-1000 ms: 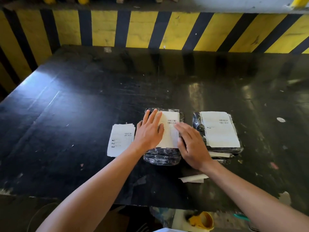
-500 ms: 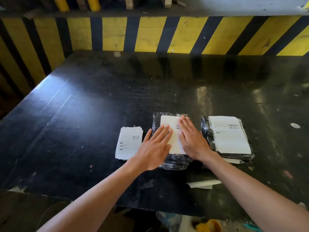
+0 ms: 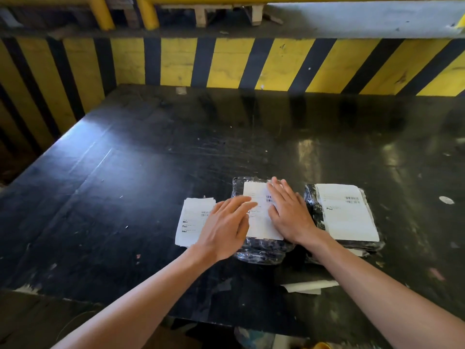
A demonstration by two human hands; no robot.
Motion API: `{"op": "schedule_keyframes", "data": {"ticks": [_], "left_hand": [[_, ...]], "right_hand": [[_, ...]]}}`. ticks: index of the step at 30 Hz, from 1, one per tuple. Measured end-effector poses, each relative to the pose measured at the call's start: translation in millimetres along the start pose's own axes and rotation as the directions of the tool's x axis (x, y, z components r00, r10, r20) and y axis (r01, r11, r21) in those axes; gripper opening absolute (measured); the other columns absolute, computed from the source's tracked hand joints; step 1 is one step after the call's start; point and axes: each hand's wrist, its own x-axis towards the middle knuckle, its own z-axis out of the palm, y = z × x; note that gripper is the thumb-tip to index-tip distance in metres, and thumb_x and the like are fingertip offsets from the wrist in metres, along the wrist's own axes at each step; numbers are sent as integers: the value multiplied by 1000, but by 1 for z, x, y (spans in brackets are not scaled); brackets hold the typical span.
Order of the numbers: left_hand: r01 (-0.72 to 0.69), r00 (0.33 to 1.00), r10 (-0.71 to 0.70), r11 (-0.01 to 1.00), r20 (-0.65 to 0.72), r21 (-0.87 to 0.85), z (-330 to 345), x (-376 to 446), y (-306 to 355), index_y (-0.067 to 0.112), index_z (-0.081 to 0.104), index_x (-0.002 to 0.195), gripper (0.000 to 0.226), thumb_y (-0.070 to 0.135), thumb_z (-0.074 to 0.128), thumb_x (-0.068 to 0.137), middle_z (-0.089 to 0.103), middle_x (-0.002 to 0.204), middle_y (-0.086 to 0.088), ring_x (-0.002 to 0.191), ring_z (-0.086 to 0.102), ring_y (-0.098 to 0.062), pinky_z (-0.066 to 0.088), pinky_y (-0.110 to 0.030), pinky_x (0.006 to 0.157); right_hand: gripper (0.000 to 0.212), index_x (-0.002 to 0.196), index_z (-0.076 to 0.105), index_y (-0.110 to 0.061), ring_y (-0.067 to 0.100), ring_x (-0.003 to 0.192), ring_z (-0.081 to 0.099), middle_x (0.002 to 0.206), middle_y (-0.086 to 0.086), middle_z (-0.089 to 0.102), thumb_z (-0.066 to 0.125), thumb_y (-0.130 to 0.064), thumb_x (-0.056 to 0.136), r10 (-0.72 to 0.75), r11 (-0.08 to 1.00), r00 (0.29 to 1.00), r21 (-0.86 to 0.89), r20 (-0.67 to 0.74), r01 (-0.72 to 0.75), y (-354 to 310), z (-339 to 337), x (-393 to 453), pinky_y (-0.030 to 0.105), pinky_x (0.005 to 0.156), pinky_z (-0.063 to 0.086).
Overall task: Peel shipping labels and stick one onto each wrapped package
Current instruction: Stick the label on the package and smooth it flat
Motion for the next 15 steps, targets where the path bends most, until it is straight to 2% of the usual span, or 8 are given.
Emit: {"op": "schedule_keyframes", "data": {"ticks": [2, 5, 9, 12, 15], "left_hand": [[86, 994, -87, 996, 69, 14, 10, 24, 0, 18, 41, 149, 47, 22, 35, 102, 37, 158, -3, 148, 27, -17, 26, -36, 120], [169, 963, -183, 982, 200, 86, 30, 38, -6, 18, 21, 156, 52, 26, 27, 106, 14, 165, 1, 153, 6, -13, 17, -41, 123], [178, 961, -200, 976, 193, 123, 40, 32, -13, 21, 16, 157, 53, 29, 24, 106, 6, 165, 6, 152, 0, -8, 15, -40, 125], [180, 962, -200, 977, 187, 118, 42, 29, -10, 21, 15, 158, 53, 29, 24, 106, 4, 165, 7, 152, -1, -8, 12, -39, 125], [188, 964, -203, 977, 172, 102, 44, 29, -9, 18, 17, 157, 53, 25, 26, 106, 6, 166, 3, 152, 0, -11, 10, -41, 125]], "right_hand": [[56, 158, 9, -23, 10, 151, -9, 166, -8, -1, 23, -34, 105, -50, 998, 999, -39, 16, 50, -8, -6, 1, 47, 123, 2], [58, 158, 6, -23, 7, 151, -9, 166, -9, -1, 10, -43, 103, -81, 988, 993, -122, 89, 91, -10, -3, -7, 48, 123, 0], [72, 158, 6, -20, 7, 151, -6, 166, -6, -1, -8, -47, 92, -81, 974, 996, -208, 39, 88, 0, 3, -37, 45, 124, 4], [69, 158, 6, -20, 7, 151, -8, 165, -6, -3, -4, -46, 95, -66, 975, 997, -213, 27, 71, 6, 10, -61, 45, 124, 7], [69, 158, 5, -20, 5, 150, -11, 164, -7, -5, -3, -48, 95, -33, 985, 999, -167, 39, 40, 5, 6, -63, 41, 124, -1]]}}
